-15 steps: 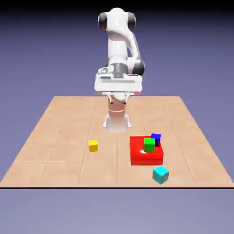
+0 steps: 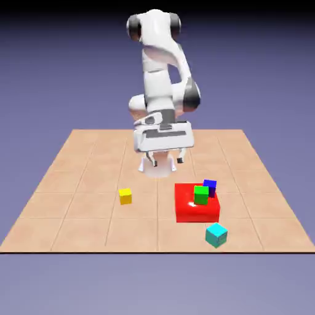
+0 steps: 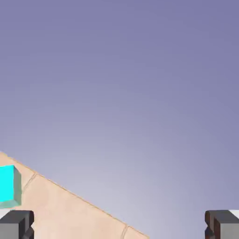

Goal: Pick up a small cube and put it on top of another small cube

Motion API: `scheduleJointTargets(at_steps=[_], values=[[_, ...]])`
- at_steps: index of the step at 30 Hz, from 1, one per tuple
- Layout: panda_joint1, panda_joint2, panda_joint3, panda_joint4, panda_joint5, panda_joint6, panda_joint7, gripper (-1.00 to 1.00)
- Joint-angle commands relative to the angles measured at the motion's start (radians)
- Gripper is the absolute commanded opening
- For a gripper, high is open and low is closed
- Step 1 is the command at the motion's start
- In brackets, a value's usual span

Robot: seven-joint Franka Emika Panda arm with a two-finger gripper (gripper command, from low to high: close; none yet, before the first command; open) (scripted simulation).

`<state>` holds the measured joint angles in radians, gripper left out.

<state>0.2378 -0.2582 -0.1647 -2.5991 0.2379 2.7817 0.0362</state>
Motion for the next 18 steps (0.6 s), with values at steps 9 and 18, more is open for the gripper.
scheduleJointTargets(at_steps=[9,18], values=[[0.125,0.173,-0.091,0.117,0.132,-0.142,-0.391,0.00],[0.251,0.346,-0.183,0.234,0.264,-0.284,-0.783,0.00]])
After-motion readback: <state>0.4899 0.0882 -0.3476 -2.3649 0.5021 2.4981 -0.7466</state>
